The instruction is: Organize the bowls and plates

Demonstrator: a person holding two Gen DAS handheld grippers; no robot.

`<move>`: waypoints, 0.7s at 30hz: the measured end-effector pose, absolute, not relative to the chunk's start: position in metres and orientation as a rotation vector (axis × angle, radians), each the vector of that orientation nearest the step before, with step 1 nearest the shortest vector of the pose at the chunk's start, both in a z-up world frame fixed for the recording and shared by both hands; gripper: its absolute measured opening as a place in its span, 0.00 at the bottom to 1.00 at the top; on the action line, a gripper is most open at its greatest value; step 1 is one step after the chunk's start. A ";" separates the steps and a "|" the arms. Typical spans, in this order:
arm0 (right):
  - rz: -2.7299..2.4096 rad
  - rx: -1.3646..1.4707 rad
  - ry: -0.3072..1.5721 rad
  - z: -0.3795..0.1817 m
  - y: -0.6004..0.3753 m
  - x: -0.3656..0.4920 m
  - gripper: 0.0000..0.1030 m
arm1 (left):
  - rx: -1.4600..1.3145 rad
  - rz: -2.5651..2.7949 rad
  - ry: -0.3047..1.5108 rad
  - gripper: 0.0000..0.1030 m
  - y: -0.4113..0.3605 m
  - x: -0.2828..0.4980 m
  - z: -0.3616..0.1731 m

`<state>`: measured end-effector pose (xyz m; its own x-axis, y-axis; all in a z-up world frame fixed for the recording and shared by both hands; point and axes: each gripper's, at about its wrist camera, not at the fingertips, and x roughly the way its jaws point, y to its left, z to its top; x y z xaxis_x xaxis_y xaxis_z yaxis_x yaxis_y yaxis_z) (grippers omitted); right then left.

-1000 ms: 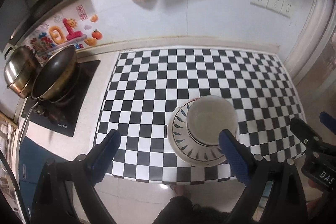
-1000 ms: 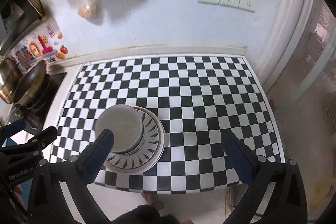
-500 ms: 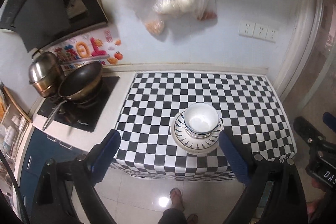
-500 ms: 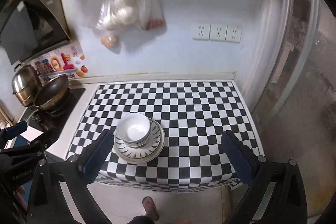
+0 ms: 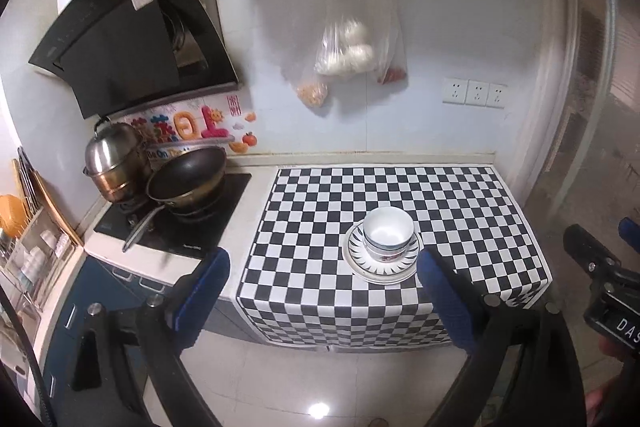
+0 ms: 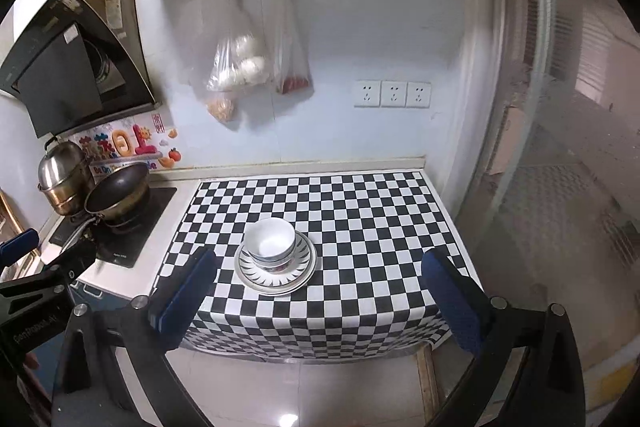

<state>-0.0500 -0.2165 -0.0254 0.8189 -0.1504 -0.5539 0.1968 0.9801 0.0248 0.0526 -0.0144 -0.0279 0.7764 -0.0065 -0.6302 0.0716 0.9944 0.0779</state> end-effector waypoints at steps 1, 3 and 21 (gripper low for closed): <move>-0.190 0.084 0.574 -0.023 -0.210 -0.061 1.00 | 0.098 -0.047 0.675 0.93 -0.010 0.046 -0.026; -0.192 0.090 0.562 -0.020 -0.201 -0.077 1.00 | 0.102 -0.048 0.665 0.93 -0.002 0.035 -0.023; -0.235 0.097 0.564 -0.020 -0.150 -0.157 1.00 | 0.107 -0.065 0.623 0.93 0.048 -0.040 -0.012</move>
